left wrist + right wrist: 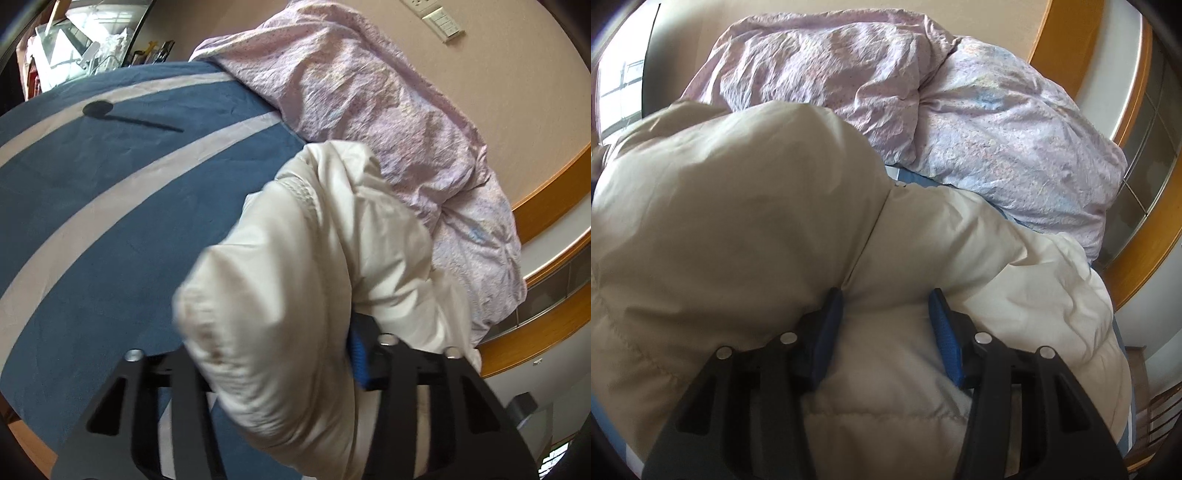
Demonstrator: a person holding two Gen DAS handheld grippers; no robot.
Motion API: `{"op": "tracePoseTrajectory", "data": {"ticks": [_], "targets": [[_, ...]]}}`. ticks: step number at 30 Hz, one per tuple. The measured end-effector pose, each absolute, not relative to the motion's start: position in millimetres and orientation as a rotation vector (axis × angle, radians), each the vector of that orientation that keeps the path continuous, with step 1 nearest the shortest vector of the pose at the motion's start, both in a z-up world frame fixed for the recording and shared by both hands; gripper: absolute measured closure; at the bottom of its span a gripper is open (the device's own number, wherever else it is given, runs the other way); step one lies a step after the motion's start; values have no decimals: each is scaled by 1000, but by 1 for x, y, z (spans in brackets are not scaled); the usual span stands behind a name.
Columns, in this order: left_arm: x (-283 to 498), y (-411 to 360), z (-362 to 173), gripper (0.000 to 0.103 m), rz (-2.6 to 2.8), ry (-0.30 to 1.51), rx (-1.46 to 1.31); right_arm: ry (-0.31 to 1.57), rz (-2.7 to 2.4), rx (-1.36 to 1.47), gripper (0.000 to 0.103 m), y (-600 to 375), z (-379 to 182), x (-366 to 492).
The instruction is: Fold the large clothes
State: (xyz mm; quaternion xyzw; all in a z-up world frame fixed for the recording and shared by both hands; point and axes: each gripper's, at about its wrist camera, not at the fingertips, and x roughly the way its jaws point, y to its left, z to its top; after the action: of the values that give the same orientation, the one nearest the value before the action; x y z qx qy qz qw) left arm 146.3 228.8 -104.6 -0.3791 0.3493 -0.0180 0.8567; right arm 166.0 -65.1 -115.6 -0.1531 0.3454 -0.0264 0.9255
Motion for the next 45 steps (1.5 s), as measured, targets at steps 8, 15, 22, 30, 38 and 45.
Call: {"op": "tracePoseTrajectory", "data": {"ticks": [8,15,22,30,38,45], "targets": [[142,216,-70,75,-112,654,-743,723,-40,-304,53,-70,-118,171],[137,192,-33,75,-206,564,-680,726,-41,-314,53,-71,-121,173],[131,166,-10,75,-258,508,-606,721,-25,-301,53,-74,-122,173],[125,142,12,75,-297,460,-535,681,22,-204,40,-109,-94,147],[117,112,26,75,-335,427,-473,653,-103,-92,33,-172,-80,124],[103,46,41,75,-450,381,-338,740,-68,-47,26,-187,-107,140]]}}
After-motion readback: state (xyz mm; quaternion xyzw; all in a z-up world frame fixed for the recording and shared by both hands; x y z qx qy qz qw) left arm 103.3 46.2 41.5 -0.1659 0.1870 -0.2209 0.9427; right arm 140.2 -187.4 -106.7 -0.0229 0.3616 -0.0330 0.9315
